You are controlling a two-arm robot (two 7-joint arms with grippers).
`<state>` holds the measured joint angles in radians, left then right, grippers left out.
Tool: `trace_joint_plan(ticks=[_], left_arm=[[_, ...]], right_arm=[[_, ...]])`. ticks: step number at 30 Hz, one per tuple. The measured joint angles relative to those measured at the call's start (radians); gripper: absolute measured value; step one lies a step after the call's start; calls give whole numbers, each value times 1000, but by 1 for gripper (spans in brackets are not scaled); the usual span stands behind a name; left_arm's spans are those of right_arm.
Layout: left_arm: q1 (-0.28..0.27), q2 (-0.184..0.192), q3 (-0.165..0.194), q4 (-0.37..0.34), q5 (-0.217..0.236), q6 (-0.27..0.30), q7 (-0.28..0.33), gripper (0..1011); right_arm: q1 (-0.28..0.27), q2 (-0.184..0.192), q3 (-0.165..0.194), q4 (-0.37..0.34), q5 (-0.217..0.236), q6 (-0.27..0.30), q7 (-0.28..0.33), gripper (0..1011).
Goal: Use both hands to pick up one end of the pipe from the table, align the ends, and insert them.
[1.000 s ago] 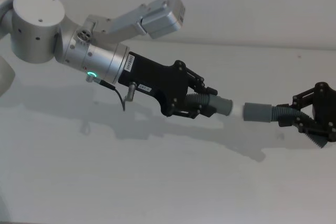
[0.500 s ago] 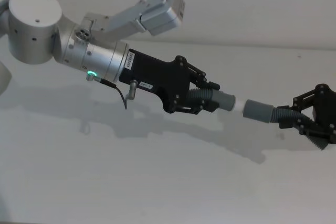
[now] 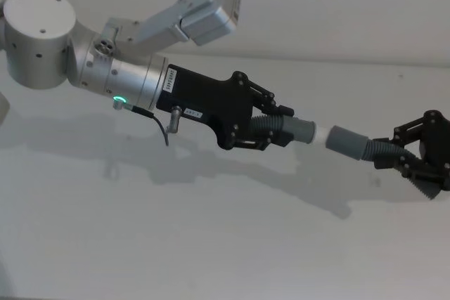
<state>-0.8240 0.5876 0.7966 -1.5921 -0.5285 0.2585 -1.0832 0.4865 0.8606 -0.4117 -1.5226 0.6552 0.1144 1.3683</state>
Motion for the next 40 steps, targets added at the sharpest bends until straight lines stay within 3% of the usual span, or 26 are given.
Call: trace_joint_plan(ticks=[19,40], left_arm=[[-7,1,27,11,-37,-3,-54,354],[-12,1,37,14,-45,-2,-66,354]], right_arm=[[3,-17,1,22,53,-27,24,185],[6,-21,-3,27,67,-37,33,185]])
